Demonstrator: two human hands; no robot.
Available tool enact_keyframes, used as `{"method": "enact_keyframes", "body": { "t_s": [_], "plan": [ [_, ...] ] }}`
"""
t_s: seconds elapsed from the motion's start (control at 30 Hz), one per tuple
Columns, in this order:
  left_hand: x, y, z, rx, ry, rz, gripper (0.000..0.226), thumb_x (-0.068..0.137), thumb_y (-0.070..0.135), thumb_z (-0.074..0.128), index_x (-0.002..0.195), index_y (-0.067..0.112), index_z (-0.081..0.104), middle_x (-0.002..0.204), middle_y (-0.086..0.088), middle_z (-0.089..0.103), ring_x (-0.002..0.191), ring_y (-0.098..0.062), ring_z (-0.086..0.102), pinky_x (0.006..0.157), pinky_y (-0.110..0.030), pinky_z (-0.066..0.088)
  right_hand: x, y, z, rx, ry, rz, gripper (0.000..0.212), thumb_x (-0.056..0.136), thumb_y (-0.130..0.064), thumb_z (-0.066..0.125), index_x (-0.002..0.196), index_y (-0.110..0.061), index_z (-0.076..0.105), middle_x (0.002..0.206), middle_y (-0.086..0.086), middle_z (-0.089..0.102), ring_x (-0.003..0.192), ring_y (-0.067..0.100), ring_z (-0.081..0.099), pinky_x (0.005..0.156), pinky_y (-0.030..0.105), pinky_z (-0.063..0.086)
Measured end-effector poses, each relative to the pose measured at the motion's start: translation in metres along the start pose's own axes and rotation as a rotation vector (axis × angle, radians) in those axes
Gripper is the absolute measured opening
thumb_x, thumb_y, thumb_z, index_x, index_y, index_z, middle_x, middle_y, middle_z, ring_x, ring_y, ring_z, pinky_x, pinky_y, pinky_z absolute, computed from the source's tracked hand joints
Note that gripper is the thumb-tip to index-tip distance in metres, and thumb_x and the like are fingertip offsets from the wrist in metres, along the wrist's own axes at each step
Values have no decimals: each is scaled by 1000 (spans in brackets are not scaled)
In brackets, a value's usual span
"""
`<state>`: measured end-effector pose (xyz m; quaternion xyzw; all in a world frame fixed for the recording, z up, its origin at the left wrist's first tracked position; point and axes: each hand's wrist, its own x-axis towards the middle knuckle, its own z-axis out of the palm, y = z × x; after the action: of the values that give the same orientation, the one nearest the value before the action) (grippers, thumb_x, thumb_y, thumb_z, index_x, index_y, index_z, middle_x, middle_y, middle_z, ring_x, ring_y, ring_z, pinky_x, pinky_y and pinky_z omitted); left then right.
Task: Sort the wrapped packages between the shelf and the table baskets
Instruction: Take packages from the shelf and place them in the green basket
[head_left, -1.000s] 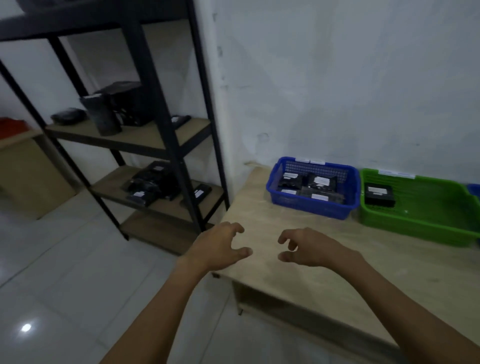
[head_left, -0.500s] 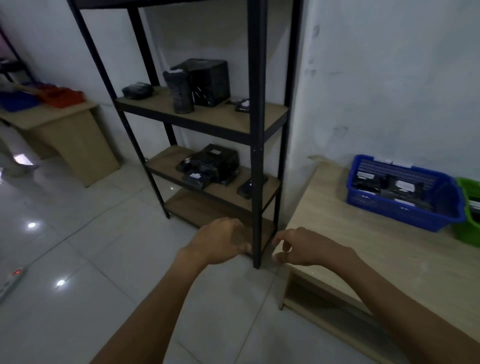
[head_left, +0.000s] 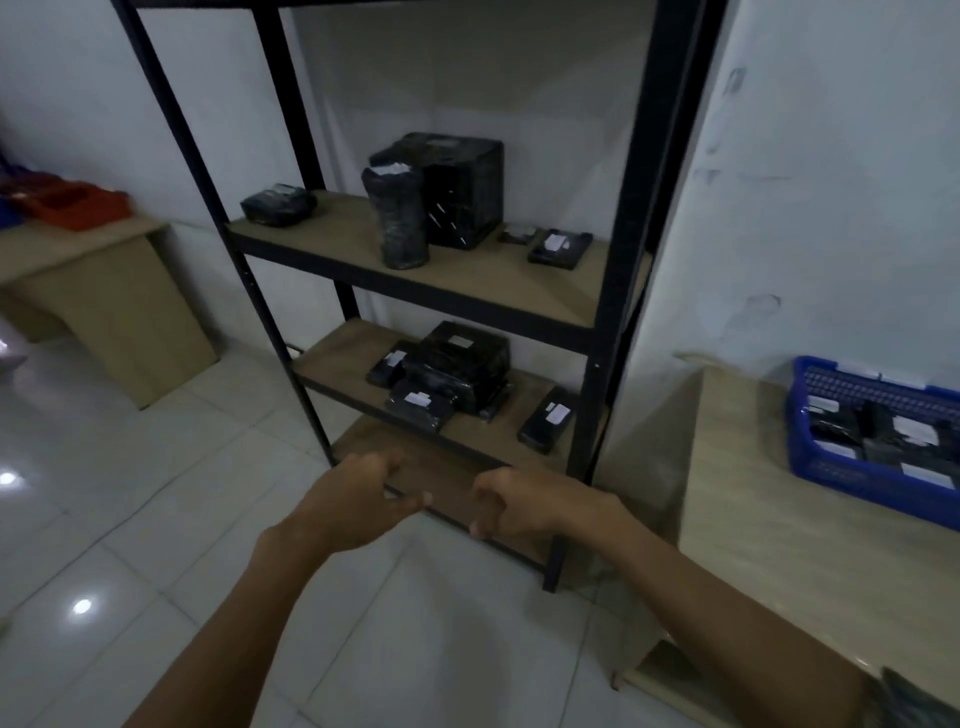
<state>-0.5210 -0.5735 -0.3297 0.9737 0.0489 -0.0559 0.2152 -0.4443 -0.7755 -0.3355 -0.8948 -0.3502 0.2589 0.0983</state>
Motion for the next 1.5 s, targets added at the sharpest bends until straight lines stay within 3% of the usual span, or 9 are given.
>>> {"method": "enact_keyframes", "body": {
  "t_s": [0.23,0.47,0.57,0.7,0.83,1.17,1.3,1.4,1.5],
  "plan": [
    [56,-115,-58,-23,-84,91,15,85,44,67,88,32,58,88,12,61,83,-7,58,76,-29,51,96,-66,-18,59,80,76,40,87,-44,61,120,-23,54,119,1,58,104,19,55,79,31,44],
    [118,-208,-126,52,-91,167,47,87,42,66,126,18,58,114,2,63,92,-9,61,81,-23,50,187,-138,-41,130,237,105,44,87,-48,58,125,-28,52,123,-5,56,108,15,53,74,25,37],
    [150,-235,-144,39,-95,210,38,87,41,66,120,21,61,104,8,62,80,-1,57,71,-18,47,229,-152,-51,163,267,119,44,87,-47,60,125,-27,53,122,-4,56,107,15,54,79,27,42],
    [205,-276,-162,-5,-85,232,30,85,42,68,110,26,63,104,11,64,89,-4,61,80,-29,54,293,-159,-76,226,308,129,38,84,-48,63,115,-28,56,114,-4,59,98,15,57,84,36,51],
    [260,-316,-178,18,-42,176,43,87,39,67,123,19,58,117,5,63,105,-14,60,83,-24,47,360,-161,-113,306,329,90,42,84,-48,64,119,-27,58,113,-6,60,96,11,59,85,34,53],
    [374,-393,-237,63,142,174,40,89,40,61,126,22,58,123,2,60,107,-12,57,87,-26,47,500,-180,-206,475,422,28,21,87,-35,66,104,-23,67,92,-11,64,85,2,58,71,13,46],
    [425,-422,-249,80,239,241,37,89,37,62,122,22,60,124,2,58,108,-15,55,85,-24,42,553,-178,-224,571,511,113,21,85,-39,67,97,-22,69,91,-9,65,84,6,59,77,24,50],
    [458,-434,-254,88,304,379,35,84,42,55,111,22,65,112,1,60,102,-22,57,84,-34,47,587,-176,-230,667,599,223,17,83,-40,69,83,-24,67,80,-6,65,72,9,60,69,29,54],
    [490,-447,-255,98,394,489,35,81,45,51,103,22,65,102,-1,61,94,-24,58,80,-37,47,613,-181,-244,778,677,296,19,84,-39,68,82,-21,63,74,-6,60,62,8,56,49,20,44]
  ]
}}
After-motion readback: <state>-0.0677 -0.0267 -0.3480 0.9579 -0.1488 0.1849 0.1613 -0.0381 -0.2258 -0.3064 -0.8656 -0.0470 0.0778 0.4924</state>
